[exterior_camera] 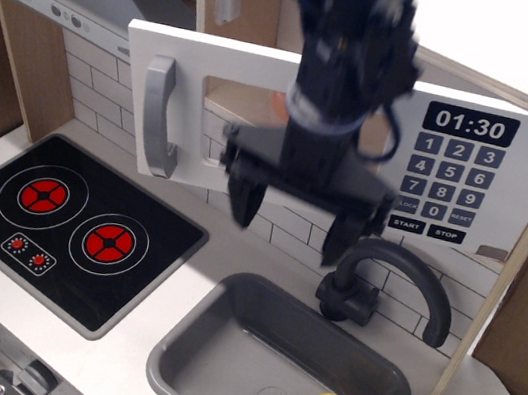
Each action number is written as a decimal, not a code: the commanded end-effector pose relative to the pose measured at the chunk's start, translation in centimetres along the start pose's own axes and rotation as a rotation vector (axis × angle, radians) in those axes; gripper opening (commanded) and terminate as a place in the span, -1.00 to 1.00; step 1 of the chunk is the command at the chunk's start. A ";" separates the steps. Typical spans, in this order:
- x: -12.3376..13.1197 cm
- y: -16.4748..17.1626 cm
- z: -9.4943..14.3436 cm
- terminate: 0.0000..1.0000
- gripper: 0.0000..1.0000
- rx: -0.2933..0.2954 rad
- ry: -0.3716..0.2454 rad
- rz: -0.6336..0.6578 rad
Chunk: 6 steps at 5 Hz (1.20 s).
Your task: Close microwave
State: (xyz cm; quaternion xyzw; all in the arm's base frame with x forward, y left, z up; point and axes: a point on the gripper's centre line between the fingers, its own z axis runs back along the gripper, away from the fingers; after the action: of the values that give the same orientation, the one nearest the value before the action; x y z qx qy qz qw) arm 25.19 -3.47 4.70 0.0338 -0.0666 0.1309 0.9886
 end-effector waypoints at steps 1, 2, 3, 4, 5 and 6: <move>2.4 2.0 -2.0 -1.00 1.00 -0.090 -0.066 0.088; 4.3 2.6 -1.5 -1.00 1.00 -0.164 -0.125 0.082; 6.5 2.9 -0.9 -1.00 1.00 -0.170 -0.237 0.028; 8.5 3.2 -0.6 -1.00 1.00 -0.165 -0.275 0.036; 9.9 3.1 -0.7 -1.00 1.00 -0.159 -0.296 0.048; 10.8 3.4 -1.0 -1.00 1.00 -0.143 -0.315 0.050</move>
State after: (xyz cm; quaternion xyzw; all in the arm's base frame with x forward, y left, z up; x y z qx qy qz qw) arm 34.16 2.09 3.86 -0.0177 -0.2079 0.1411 0.9678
